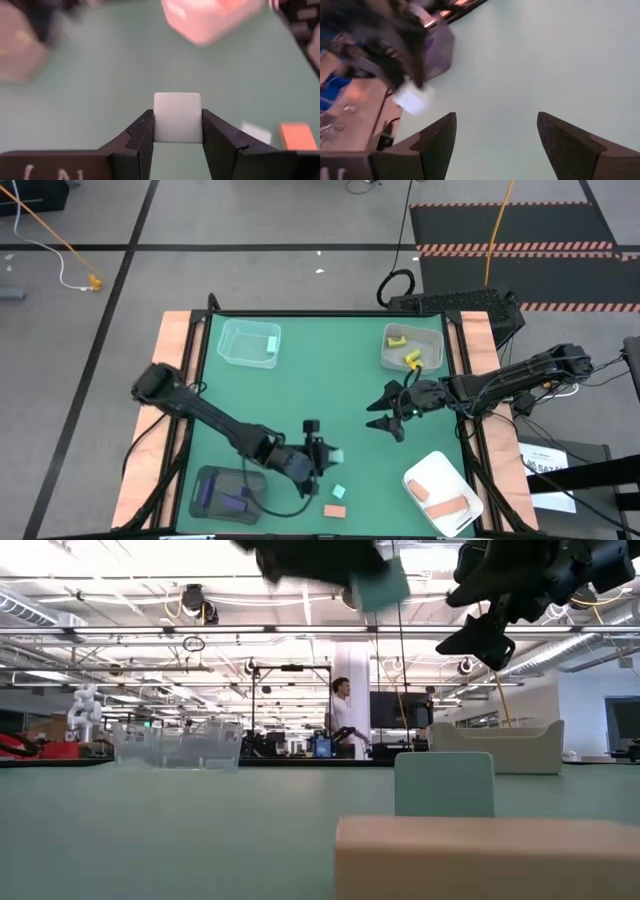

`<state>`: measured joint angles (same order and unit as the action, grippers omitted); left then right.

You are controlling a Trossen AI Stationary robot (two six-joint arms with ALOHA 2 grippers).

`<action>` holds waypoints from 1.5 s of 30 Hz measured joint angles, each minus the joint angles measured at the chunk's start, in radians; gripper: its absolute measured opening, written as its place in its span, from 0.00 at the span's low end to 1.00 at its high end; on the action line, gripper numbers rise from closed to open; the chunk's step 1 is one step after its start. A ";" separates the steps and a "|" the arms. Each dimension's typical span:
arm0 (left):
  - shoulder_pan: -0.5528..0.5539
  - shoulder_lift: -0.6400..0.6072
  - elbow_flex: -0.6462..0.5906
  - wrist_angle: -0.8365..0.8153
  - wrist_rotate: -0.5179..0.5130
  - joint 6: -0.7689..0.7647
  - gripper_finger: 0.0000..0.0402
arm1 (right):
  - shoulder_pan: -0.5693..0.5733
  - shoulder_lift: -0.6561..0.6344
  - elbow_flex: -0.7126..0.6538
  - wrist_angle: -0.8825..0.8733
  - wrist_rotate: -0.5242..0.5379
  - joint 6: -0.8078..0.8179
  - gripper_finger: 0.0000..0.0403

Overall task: Sort & place blocks by color
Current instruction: Put the left light blue block into the transparent bin

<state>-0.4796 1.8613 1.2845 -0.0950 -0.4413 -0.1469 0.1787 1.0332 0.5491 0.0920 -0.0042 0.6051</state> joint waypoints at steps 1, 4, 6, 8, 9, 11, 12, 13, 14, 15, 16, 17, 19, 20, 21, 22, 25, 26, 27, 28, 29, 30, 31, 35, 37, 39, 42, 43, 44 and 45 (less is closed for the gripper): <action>0.003 -0.027 0.000 0.000 -0.024 0.023 0.33 | 0.000 0.000 0.000 0.000 0.014 -0.003 0.67; 0.006 -0.111 0.000 0.000 -0.090 0.129 0.33 | 0.000 0.000 0.000 0.001 0.078 -0.019 0.67; 0.006 -0.170 0.000 -0.004 -0.154 0.182 0.33 | 0.000 0.000 0.000 0.001 0.131 -0.023 0.67; 0.008 -0.225 0.000 -0.003 -0.212 0.209 0.33 | -0.001 0.000 0.000 0.001 0.184 -0.023 0.67; 0.009 -0.250 0.000 -0.004 -0.235 0.218 0.33 | -0.001 0.000 0.000 0.001 0.213 -0.023 0.67; 0.010 -0.298 0.000 -0.003 -0.258 0.225 0.33 | -0.001 0.000 0.000 0.002 0.267 -0.020 0.67; 0.010 -0.316 0.000 0.000 -0.264 0.224 0.33 | -0.002 0.000 0.000 0.001 0.294 -0.015 0.67; 0.010 -0.331 0.000 0.010 -0.268 0.224 0.33 | -0.002 0.000 0.000 0.002 0.319 -0.008 0.67; 0.011 -0.343 0.000 0.022 -0.270 0.226 0.33 | -0.002 0.000 0.000 0.002 0.334 0.003 0.67; 0.011 -0.353 0.000 0.036 -0.270 0.234 0.33 | -0.002 0.000 0.000 0.002 0.354 0.014 0.67; 0.011 -0.360 0.000 0.048 -0.270 0.247 0.33 | -0.002 0.000 0.000 0.004 0.369 0.025 0.67; 0.011 -0.365 0.000 0.061 -0.270 0.268 0.33 | -0.002 0.000 0.000 0.006 0.374 0.036 0.67; 0.011 -0.367 0.001 0.073 -0.270 0.325 0.33 | -0.002 0.000 0.000 0.006 0.375 0.043 0.67; 0.011 -0.365 0.001 0.071 -0.270 0.357 0.33 | -0.003 0.000 0.000 0.006 0.375 0.044 0.67; 0.011 -0.365 0.000 0.067 -0.269 0.384 0.33 | -0.002 0.000 0.000 0.006 0.375 0.044 0.67; 0.011 -0.364 0.000 0.066 -0.266 0.400 0.33 | -0.002 0.000 0.000 0.006 0.375 0.044 0.67; 0.028 -0.365 0.000 0.066 -0.238 0.408 0.33 | -0.002 0.000 0.000 0.006 0.375 0.044 0.67; 0.038 -0.365 0.000 0.057 -0.232 0.406 0.33 | -0.002 0.000 0.000 0.006 0.375 0.044 0.67; 0.049 -0.365 0.000 0.039 -0.231 0.402 0.33 | -0.002 0.000 0.000 0.006 0.376 0.043 0.67; 0.059 -0.370 0.000 0.017 -0.230 0.393 0.33 | -0.003 0.000 0.000 0.006 0.376 0.043 0.67; 0.070 -0.378 0.000 -0.009 -0.229 0.374 0.33 | -0.003 0.000 0.000 0.006 0.376 0.042 0.67; 0.087 -0.384 0.000 -0.027 -0.226 0.347 0.33 | -0.003 0.000 0.000 0.006 0.376 0.040 0.67; 0.106 -0.388 0.001 -0.039 -0.210 0.315 0.33 | -0.003 0.000 0.000 0.006 0.376 0.036 0.67; 0.193 -0.382 -0.001 -0.105 -0.103 0.215 0.33 | -0.009 0.000 0.000 0.005 0.377 -0.015 0.67; 0.246 -0.383 -0.001 -0.111 -0.041 0.185 0.33 | -0.023 0.000 0.000 0.005 0.377 -0.043 0.67; 0.300 -0.387 0.000 -0.112 0.001 0.160 0.33 | -0.046 0.000 0.000 0.005 0.378 -0.050 0.67; 0.383 -0.384 0.000 -0.121 0.007 0.125 0.33 | -0.091 0.000 0.000 0.003 0.377 -0.050 0.67; 0.416 -0.384 0.000 -0.123 0.007 0.110 0.33 | -0.107 0.000 0.000 0.002 0.377 -0.050 0.67; 0.448 -0.384 0.000 -0.135 0.006 0.091 0.33 | -0.124 0.000 0.000 0.002 0.377 -0.053 0.67; 0.480 -0.386 0.000 -0.157 0.006 0.067 0.33 | -0.142 0.000 0.000 0.002 0.376 -0.053 0.67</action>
<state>0.0006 1.4756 1.2846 -0.2522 -0.4353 -0.0798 0.0367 1.0332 0.5491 0.0937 0.3718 0.5522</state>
